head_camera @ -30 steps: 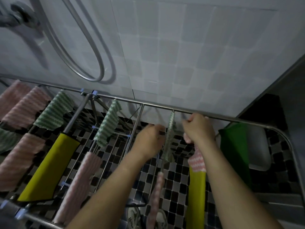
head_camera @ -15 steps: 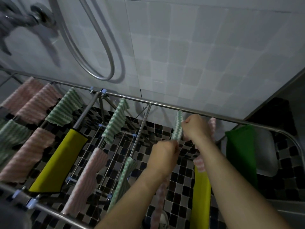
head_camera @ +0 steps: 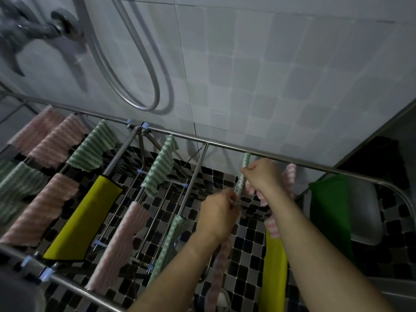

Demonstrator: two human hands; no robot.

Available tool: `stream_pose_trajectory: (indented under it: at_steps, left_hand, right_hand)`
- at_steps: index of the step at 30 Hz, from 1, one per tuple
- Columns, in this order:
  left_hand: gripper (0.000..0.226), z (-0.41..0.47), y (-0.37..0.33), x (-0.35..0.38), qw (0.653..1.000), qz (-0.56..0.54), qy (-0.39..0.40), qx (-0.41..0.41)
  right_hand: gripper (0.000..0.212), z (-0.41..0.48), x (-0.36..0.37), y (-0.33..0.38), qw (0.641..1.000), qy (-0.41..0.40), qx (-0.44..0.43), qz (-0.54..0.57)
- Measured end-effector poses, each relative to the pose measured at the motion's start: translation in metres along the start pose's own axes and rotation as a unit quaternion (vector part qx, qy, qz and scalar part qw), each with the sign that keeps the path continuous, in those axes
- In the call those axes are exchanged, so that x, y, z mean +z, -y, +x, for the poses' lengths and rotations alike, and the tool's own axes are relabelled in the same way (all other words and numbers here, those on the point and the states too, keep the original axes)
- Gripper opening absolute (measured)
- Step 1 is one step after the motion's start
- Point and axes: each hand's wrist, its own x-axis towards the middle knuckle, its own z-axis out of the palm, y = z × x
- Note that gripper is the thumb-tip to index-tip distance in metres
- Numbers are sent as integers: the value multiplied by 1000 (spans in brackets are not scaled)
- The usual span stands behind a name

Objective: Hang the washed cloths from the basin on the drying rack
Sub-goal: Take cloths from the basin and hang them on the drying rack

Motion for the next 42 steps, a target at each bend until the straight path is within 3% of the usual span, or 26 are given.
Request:
stream_pose_trajectory:
  at_steps: [5,7,8,9,11,13,14,16,19,23,27,28,29,31,33,35,38,42]
  left_hand:
    - [9,-3,1,-9,998,-54,8,-41]
    - [13,-7,-2,-25,973,-208,13,-102]
    - [19,-11,-5,-35,935,-324,19,-145]
    - [25,-15,-9,-45,881,-435,32,-184]
    - [34,-23,-16,-62,790,-567,62,-222]
    - [40,-29,-23,-71,770,-591,86,-226]
    - [43,-30,-27,-74,769,-592,100,-218]
    - [59,-38,-34,-81,765,-606,122,-182]
    - [76,-43,-39,-95,745,-644,112,-134]
    - [85,-55,-35,-112,770,-622,93,-107]
    - [31,-65,-37,-122,829,-554,4,-73]
    - [20,-64,-36,-123,848,-525,-34,-57]
    - [15,-65,-35,-126,862,-501,-67,-41]
    - [12,-63,-34,-134,884,-457,-94,-19]
    - [11,-62,-35,-142,912,-402,-78,9]
    - [13,-61,-36,-147,931,-357,-60,39]
    - [16,-61,-37,-152,932,-354,-55,54]
    - [20,-61,-39,-155,914,-398,-56,56]
  right_hand:
    - [36,-12,-21,-2,999,2,-33,-19]
    - [28,-21,-42,-2,996,-31,-64,46]
    - [24,-31,-53,-1,987,-29,-71,138]
    - [22,-40,-61,0,964,-7,-74,256]
    - [26,-61,-70,6,852,96,-67,511]
    - [26,-77,-67,9,739,180,-55,646]
    - [26,-83,-63,11,711,202,-51,671]
    - [28,-96,-54,14,688,231,-62,685]
    - [24,-107,-47,20,687,239,-79,681]
    - [28,-116,-43,25,698,251,-95,663]
    - [37,-124,-42,28,722,265,-118,628]
    - [38,-125,-43,27,742,269,-128,601]
    - [37,-126,-43,26,785,267,-146,539]
    - [44,-127,-46,25,897,257,-181,311]
    - [74,-130,-53,29,932,255,-207,152]
    - [78,-130,-59,36,922,252,-240,170]
    - [49,-131,-64,46,885,274,-272,261]
    - [29,-124,-55,54,879,228,-269,320]
